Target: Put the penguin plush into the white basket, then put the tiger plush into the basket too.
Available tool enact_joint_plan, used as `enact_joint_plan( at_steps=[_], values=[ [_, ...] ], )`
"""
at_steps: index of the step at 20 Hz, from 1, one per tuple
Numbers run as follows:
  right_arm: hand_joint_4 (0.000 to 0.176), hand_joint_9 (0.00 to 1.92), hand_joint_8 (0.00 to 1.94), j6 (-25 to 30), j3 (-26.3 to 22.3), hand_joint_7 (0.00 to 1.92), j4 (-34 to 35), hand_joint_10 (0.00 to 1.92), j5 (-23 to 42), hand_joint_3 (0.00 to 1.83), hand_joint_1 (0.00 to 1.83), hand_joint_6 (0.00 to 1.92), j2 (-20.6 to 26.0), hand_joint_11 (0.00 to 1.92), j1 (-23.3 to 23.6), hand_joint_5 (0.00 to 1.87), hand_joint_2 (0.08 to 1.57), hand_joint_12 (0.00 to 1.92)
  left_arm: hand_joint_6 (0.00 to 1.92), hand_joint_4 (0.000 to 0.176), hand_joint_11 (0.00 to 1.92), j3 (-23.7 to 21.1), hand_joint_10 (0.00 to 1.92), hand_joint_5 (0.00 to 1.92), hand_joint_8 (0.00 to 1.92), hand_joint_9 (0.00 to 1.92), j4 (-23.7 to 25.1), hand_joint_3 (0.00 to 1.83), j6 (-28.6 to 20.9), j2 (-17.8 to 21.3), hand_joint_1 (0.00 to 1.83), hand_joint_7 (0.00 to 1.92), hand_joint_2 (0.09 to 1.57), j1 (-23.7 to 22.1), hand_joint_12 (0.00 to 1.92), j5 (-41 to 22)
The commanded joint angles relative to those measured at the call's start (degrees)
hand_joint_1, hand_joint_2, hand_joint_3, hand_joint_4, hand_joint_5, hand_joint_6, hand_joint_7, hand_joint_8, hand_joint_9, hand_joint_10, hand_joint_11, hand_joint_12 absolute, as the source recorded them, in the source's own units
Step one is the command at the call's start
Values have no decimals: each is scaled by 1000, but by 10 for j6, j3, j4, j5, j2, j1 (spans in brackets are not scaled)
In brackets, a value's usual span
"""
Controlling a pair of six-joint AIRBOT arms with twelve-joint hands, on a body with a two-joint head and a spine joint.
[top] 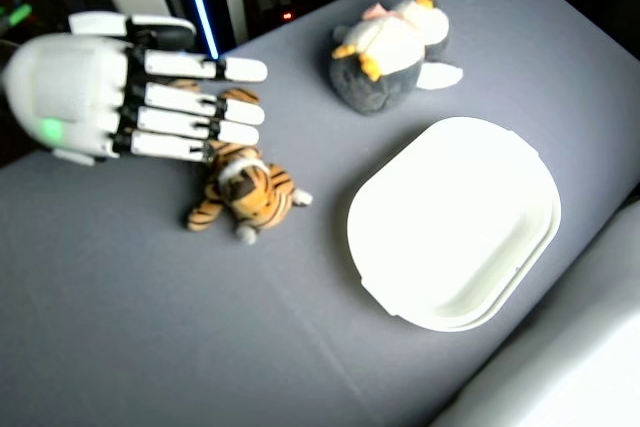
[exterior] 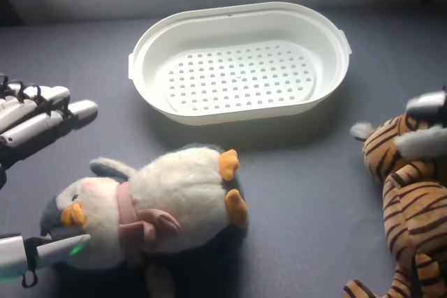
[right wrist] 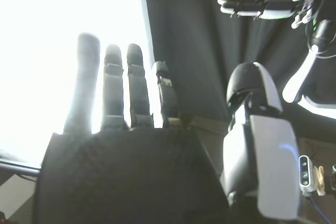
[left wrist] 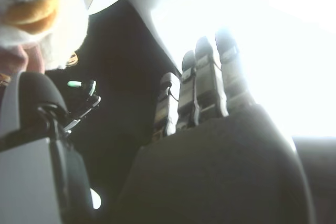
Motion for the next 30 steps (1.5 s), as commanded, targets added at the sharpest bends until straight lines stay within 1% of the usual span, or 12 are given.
enact_joint_plan(
  at_steps=[1, 3, 13, 14, 16, 19, 23, 24, 25, 26, 27, 30],
  values=[
    [110, 545, 0, 4, 2, 499, 15, 3, 69, 1, 554, 0, 3, 338, 3, 451, 1243, 528, 4, 135, 20, 4, 17, 307, 9, 230, 6, 0, -5, 5, 580, 232, 943, -1, 604, -56],
    [139, 535, 1, 4, 4, 506, 15, 0, 68, 0, 565, 0, 1, 348, 3, 446, 1237, 512, 2, 148, 6, 6, 8, 309, 7, 225, 17, 0, -8, 7, 539, 241, 940, -3, 613, -36],
    [141, 553, 0, 12, 10, 501, 14, 0, 58, 0, 559, 0, -8, 336, 3, 433, 1255, 674, 0, 141, 0, 34, 0, 204, 0, 211, 24, 0, 81, -17, 605, 190, 760, -80, 587, 140],
    [75, 536, 1, 12, 11, 516, 15, 0, 57, 0, 654, 5, -8, 357, 3, 494, 1240, 546, 4, 167, 0, 37, 1, 177, 2, 205, 20, 0, 97, -22, 593, 181, 757, -91, 526, 152],
    [31, 485, 0, 12, 12, 507, 19, 2, 56, 0, 702, 0, -9, 425, 2, 534, 1243, 246, 4, 176, 0, 47, 6, 161, 3, 228, 13, 2, 122, -36, 620, 192, 772, -116, 554, 174],
    [59, 495, 0, 12, 14, 516, 31, 0, 53, 0, 733, 0, -11, 503, -7, 530, 1246, 116, 1, 176, 0, 52, 5, 274, 1, 360, 6, 0, 144, -43, 724, 290, 803, -130, 1070, 187],
    [67, 509, 0, 15, 14, 501, 40, 3, 53, 3, 671, 0, -11, 518, -15, 508, 1256, 105, 2, 92, 454, 55, 82, 502, 10, 716, -1, 0, 153, -43, 993, 570, 842, -133, 1131, 208],
    [80, 506, 0, 15, 14, 499, 41, 1, 53, 4, 675, 0, -11, 513, -15, 497, 1259, 103, 0, 63, 563, 56, 475, 591, 2, 711, -2, 0, 154, -43, 1030, 677, 870, -133, 1287, 212],
    [75, 509, 1, 15, 14, 502, 41, 2, 53, 6, 673, 0, -11, 514, -15, 496, 1264, 103, 13, 0, 562, 57, 510, 771, 25, 740, -3, 4, 154, -44, 1082, 796, 939, -133, 1216, 211],
    [73, 513, 1, 15, 14, 503, 42, 3, 53, 6, 668, 0, -11, 516, -16, 496, 1266, 104, 557, 0, 684, 57, 581, 1066, 33, 859, -3, 20, 153, -44, 1147, 942, 1014, -133, 1259, 206],
    [53, 514, 0, 15, 14, 500, 43, 3, 53, 6, 681, 1, -11, 518, -16, 500, 1273, 103, 267, 0, 876, 56, 890, 1252, 928, 1001, -1, 7, 149, -42, 1258, 1002, 1050, -134, 1418, 195],
    [56, 519, 3, 16, 14, 507, 46, 3, 53, 3, 662, 3, -11, 521, -17, 507, 1272, 96, 71, 0, 1006, 56, 1215, 1319, 1204, 1059, 17, 0, 113, -26, 1280, 1000, 1076, -141, 1620, 149]
  ],
)
